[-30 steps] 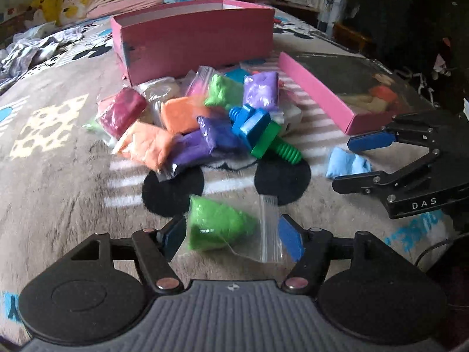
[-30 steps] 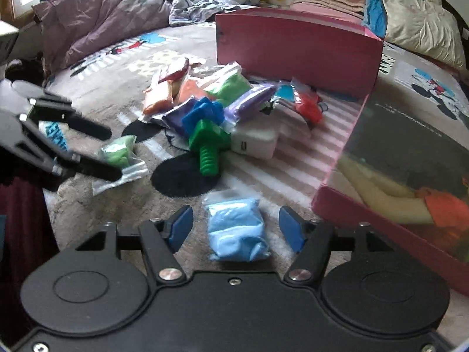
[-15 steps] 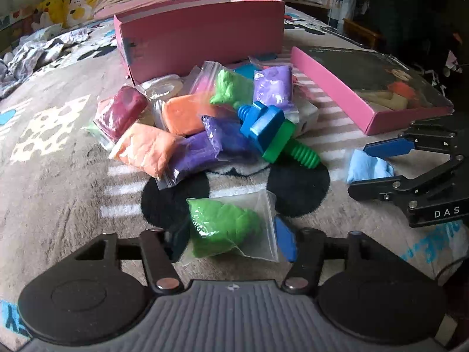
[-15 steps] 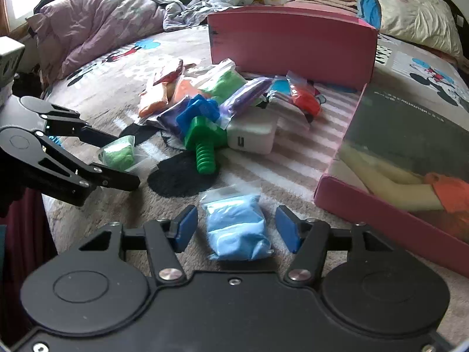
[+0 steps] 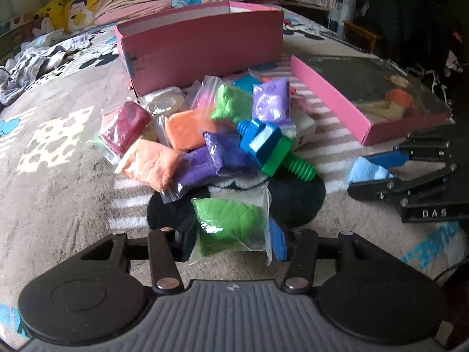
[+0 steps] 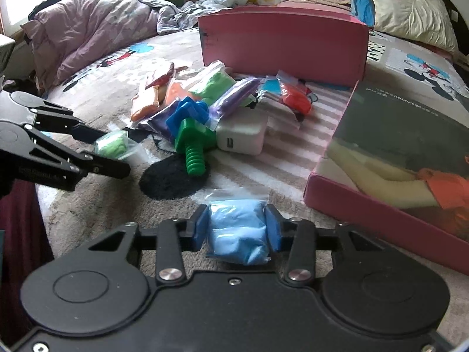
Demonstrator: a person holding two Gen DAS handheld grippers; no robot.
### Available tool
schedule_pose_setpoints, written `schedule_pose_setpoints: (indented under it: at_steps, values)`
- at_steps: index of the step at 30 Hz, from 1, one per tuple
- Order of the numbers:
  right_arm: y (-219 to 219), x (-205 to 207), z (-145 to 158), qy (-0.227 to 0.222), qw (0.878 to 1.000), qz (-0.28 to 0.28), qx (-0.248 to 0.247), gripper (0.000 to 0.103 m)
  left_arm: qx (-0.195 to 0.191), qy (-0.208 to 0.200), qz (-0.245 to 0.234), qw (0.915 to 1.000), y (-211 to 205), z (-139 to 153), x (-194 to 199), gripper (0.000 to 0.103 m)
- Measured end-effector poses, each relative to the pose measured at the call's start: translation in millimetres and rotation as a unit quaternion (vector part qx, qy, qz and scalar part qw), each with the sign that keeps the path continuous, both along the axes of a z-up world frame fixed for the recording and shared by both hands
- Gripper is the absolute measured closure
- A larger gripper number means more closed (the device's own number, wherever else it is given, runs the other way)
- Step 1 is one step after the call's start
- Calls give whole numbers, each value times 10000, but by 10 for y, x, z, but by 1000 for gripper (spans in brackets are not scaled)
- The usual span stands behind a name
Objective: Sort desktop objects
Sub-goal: 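Lift the green bag toward the pink box with left while right lifts the blue bag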
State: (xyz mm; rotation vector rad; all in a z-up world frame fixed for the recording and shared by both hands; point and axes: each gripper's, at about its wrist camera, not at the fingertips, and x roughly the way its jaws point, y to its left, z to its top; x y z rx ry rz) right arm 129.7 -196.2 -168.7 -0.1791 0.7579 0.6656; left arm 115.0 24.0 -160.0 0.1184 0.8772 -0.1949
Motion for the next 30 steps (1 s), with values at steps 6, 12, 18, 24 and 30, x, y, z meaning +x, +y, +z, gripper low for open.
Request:
schedule_pose_setpoints:
  at_steps: [6, 12, 18, 24, 30]
  values:
    - [8, -27, -23, -34, 10000, -25, -16, 62, -33, -138, 28, 9999, 6, 172, 20, 54]
    - [12, -35, -37, -63, 10000, -13, -38, 61, -67, -279, 38, 9996, 18, 338, 128, 54]
    - [-8, -35, -53, -50, 10000, -34, 24, 62, -140, -517, 76, 9985, 48, 547, 315, 54]
    - [-51, -28, -59, -24, 9998, -65, 183, 63, -206, -752, 105, 9969, 73, 745, 567, 54]
    - [-42, -25, -69, -15, 9998, -70, 181, 63, -251, -947, 87, 9952, 69, 885, 856, 54]
